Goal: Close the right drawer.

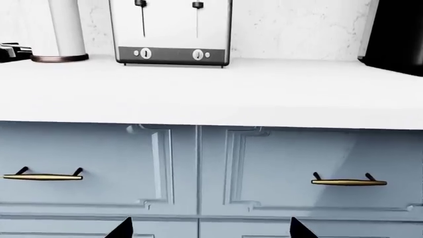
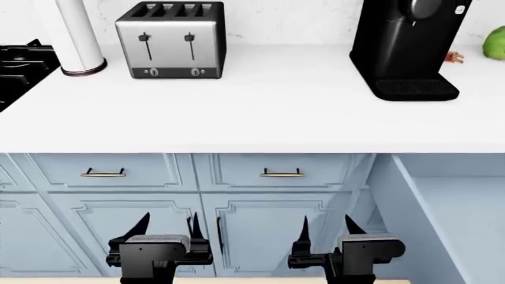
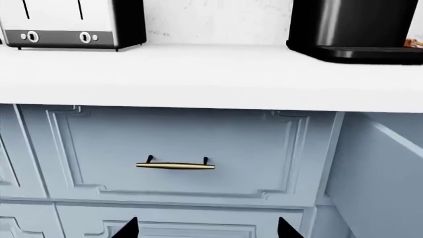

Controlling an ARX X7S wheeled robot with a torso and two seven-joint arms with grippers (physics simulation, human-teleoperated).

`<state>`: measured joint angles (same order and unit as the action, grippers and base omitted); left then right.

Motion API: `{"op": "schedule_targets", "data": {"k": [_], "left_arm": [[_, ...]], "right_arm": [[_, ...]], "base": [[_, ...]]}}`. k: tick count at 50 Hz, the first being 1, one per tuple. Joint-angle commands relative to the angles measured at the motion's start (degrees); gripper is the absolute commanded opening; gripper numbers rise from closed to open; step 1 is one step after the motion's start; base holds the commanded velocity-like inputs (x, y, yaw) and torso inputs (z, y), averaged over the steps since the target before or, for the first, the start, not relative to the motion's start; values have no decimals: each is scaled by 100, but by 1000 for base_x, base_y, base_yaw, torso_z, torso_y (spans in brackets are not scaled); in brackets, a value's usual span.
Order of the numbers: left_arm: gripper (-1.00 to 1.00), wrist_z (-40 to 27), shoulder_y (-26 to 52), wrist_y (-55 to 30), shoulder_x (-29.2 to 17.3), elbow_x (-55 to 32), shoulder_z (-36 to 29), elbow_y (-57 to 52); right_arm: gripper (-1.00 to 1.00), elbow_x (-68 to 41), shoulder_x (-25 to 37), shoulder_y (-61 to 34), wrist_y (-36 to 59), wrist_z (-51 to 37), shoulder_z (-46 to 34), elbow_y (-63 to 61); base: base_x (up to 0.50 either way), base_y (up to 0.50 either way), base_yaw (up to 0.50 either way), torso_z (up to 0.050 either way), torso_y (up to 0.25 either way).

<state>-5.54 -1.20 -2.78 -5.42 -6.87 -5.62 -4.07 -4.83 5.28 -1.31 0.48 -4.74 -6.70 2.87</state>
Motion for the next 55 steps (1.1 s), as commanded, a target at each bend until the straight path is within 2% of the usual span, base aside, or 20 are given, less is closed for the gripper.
{"op": "schedule_targets", "data": {"k": [1,14,26,35,42,47,48,55], "left_arm": [[100,-107,19,-64,-69,-73,-83,-53],[100,-201,145,35,-94,-126,-167,107],[100,-320,572,-391,-149,-85,-344,-209],[100,-366,990,-841,-181,-287,-301,-449],[100,-422,1430,-1422,-212,-347,-436,-1075],[100,-411,1693,-1449,-178,-447,-443,-1151],[100,-491,2197,-1959,-119,-573,-463,-1739],[100,-613,2681,-2395,-47,-760,-499,-2065]], "right_arm": [[100,-92,68,-30,-12,-68,-79,35],[100,-176,132,-87,-23,-123,-160,10],[100,-84,319,-337,199,-148,-270,-259],[100,-98,454,-657,900,-227,-271,-983],[100,-107,599,-987,1498,-190,-326,-1613],[100,-110,664,-1185,1883,-172,-389,-1997],[100,-101,730,-1627,2276,-78,-468,-2305],[100,-81,771,-2091,2694,6,-621,-2520]], "base": [[0,0,0,50,0],[0,0,0,50,0],[0,0,0,0,0],[0,0,0,0,0],[0,0,0,0,0],[0,0,0,0,0],[0,0,0,0,0],[0,0,0,0,0]]}}
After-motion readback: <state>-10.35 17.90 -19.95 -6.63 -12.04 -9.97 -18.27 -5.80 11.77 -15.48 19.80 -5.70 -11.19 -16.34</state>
